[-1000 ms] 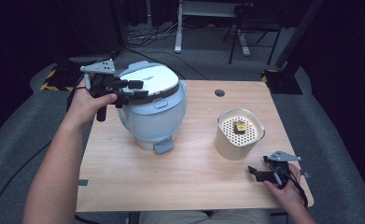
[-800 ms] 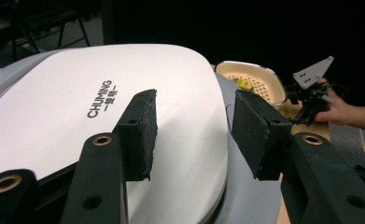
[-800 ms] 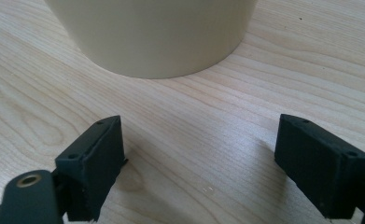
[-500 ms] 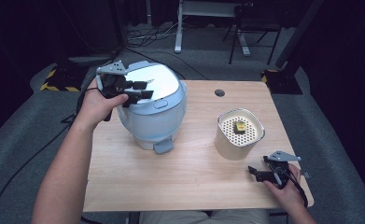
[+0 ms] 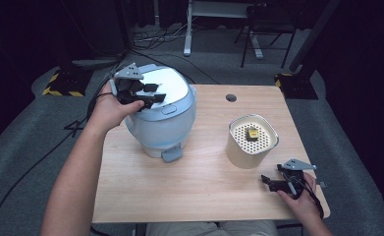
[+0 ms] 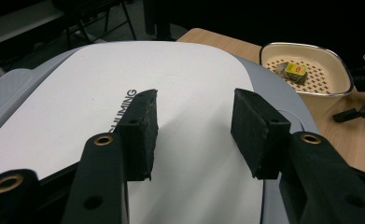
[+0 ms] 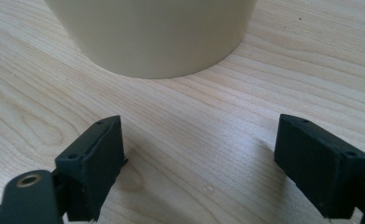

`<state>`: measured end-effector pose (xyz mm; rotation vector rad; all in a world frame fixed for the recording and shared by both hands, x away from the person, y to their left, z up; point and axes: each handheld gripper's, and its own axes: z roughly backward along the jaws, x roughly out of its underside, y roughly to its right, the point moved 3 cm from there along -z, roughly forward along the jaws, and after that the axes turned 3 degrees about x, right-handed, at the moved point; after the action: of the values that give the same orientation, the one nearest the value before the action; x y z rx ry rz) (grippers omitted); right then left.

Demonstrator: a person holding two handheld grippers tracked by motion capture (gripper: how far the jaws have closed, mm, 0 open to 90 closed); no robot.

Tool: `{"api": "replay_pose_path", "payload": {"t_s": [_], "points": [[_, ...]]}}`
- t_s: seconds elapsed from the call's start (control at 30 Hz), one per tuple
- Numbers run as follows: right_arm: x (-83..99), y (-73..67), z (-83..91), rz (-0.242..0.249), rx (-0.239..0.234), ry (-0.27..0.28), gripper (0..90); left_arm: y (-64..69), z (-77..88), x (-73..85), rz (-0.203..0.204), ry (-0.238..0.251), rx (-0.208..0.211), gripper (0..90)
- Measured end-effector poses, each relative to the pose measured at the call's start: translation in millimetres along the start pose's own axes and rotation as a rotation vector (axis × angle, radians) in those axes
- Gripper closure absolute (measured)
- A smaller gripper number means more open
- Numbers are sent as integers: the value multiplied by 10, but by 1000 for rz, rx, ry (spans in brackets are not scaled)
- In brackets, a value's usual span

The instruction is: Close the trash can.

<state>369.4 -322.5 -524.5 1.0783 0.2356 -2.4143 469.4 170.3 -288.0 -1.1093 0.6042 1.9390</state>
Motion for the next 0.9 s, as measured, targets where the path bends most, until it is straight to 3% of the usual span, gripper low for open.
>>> {"api": "replay_pose_path", "payload": {"t_s": [0.27, 0.3, 0.37, 0.5, 0.57, 0.63, 0.77, 0.9], "points": [[2, -4, 4, -1, 5, 0, 165, 30, -9, -3, -5, -5, -34, 523], [2, -3, 4, -1, 6, 0, 165, 29, -12, 5, -21, -42, -56, 523], [2, -3, 4, 0, 5, 0, 166, 42, -31, 10, -17, -15, -60, 542], [2, -3, 4, -1, 4, 0, 166, 18, -36, 31, -6, 18, -32, 538], [2, -4, 4, -1, 4, 0, 166, 24, -43, 31, 18, 29, -24, 459], [2, -4, 4, -1, 4, 0, 166, 54, -34, 18, 17, 44, -21, 390], [2, -4, 4, -1, 5, 0, 166, 224, 90, -57, 20, 176, 46, 374], [1, -3, 3, -1, 4, 0, 166, 437, 185, -70, -25, 175, 74, 370]]}}
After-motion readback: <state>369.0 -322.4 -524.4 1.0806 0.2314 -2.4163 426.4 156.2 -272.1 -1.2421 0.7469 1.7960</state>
